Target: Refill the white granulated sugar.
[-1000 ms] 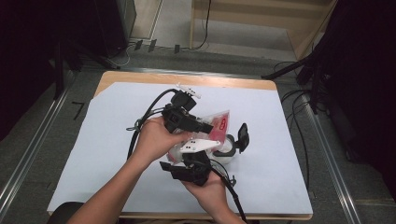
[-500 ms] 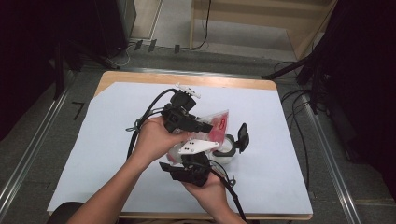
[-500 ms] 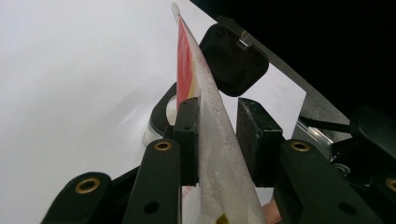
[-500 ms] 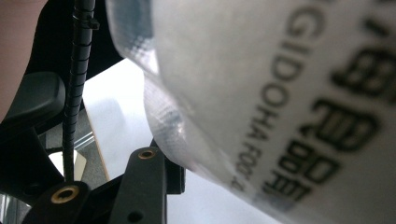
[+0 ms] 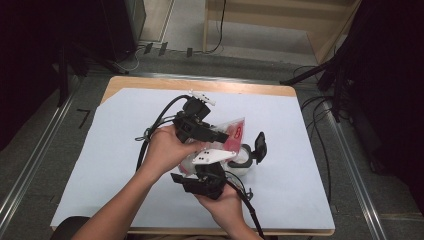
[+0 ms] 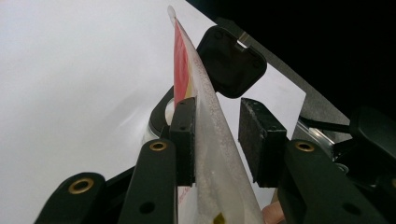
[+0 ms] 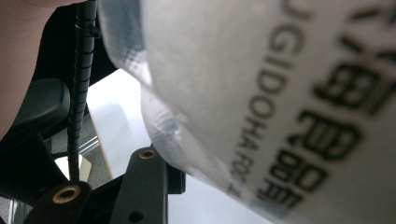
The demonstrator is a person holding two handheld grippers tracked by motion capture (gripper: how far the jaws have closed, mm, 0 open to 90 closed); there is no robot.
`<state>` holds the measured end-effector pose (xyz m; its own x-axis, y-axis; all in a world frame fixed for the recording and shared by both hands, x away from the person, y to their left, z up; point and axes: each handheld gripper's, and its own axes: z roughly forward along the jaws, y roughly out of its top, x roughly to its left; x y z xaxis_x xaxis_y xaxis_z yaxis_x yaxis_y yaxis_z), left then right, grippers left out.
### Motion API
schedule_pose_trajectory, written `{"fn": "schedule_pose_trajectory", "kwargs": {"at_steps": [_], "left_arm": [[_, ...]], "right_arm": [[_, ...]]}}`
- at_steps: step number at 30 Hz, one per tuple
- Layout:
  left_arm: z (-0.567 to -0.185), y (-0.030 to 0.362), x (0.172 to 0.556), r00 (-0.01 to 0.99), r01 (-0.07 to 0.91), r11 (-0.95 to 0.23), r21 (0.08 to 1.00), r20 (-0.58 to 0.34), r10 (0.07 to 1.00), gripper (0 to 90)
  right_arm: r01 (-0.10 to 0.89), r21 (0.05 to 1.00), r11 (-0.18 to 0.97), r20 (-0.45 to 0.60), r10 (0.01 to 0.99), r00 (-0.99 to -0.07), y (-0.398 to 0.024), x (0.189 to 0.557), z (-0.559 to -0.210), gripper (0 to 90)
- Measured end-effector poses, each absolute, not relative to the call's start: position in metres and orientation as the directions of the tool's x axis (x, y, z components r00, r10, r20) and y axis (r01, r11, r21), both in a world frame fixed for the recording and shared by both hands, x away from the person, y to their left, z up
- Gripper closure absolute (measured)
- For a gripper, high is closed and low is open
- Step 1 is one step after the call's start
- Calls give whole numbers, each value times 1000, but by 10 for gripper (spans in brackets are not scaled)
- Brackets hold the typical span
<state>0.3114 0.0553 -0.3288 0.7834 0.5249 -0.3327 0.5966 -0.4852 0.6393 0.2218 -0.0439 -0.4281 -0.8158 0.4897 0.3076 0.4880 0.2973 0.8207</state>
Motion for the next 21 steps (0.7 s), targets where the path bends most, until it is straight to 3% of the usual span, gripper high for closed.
{"fn": "schedule_pose_trajectory", "kwargs": {"at_steps": [21], "left_arm": [[-328, 54, 309, 788, 587, -486, 647, -322, 524, 706]], "right_arm": [[485, 822, 300, 302, 492, -817, -43, 221, -428, 626]]}}
